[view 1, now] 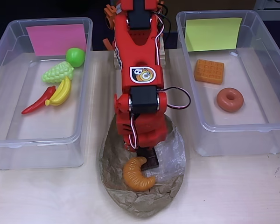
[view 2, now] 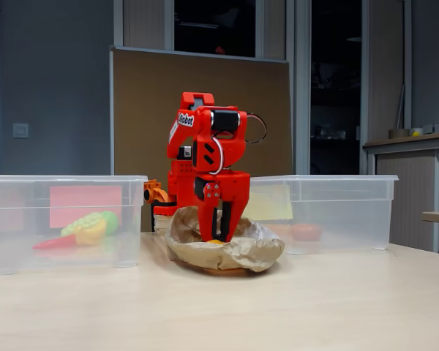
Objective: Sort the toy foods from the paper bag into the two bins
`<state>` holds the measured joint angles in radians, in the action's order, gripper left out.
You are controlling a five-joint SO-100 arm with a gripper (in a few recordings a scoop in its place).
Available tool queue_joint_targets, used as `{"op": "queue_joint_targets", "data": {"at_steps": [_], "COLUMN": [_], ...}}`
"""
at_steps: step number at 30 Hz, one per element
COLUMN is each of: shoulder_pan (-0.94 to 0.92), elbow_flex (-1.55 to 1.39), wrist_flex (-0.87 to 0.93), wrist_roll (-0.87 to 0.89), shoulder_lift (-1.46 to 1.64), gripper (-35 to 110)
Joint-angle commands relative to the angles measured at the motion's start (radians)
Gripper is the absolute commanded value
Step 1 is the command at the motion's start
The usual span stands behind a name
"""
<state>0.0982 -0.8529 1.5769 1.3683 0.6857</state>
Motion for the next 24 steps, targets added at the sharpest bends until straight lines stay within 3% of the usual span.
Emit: {"op": "queue_joint_targets", "data": {"at_steps": [1, 10, 24], "shoulder_pan": [0.029, 0.091, 0.144], "elbow_flex": [0.023, 0.095, 0.150], "wrist_flex": [0.046, 0.169, 0.055], "wrist_roll": [0.018, 0.023, 0.094], "shoulder_lift": [0.057, 0.086, -0.046], "gripper": [10, 35, 42]}}
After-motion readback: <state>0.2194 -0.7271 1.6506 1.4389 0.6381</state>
